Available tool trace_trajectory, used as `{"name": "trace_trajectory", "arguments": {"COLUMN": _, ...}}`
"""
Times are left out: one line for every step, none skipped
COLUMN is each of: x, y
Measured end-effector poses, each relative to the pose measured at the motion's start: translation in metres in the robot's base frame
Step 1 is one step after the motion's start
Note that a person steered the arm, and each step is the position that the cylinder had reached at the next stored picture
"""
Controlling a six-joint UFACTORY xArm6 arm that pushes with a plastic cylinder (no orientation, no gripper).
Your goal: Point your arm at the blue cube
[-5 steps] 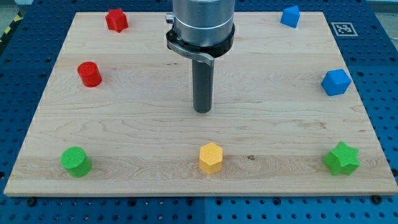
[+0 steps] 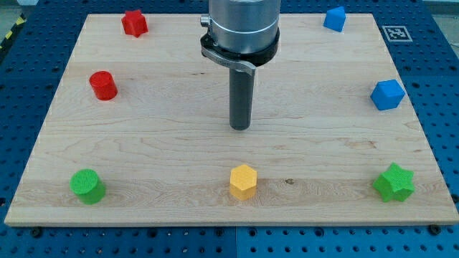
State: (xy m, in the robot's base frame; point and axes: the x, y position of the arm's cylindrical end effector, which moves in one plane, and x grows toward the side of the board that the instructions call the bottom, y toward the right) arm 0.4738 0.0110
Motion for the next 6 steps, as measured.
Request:
{"name": "trace_trajectory", "arguments": {"x": 0.000, "y": 0.000}}
{"name": "trace_trajectory", "arguments": {"x": 0.000, "y": 0.038}}
{"name": "trace_trajectory", "arguments": {"x": 0.002, "y": 0.091}}
{"name": "trace_trajectory", "arguments": {"x": 0.012, "y": 0.118}}
{"name": "trace_trajectory", "arguments": {"x": 0.013, "y": 0.118}}
{"name": "trace_trajectory", "arguments": {"x": 0.013, "y": 0.118}}
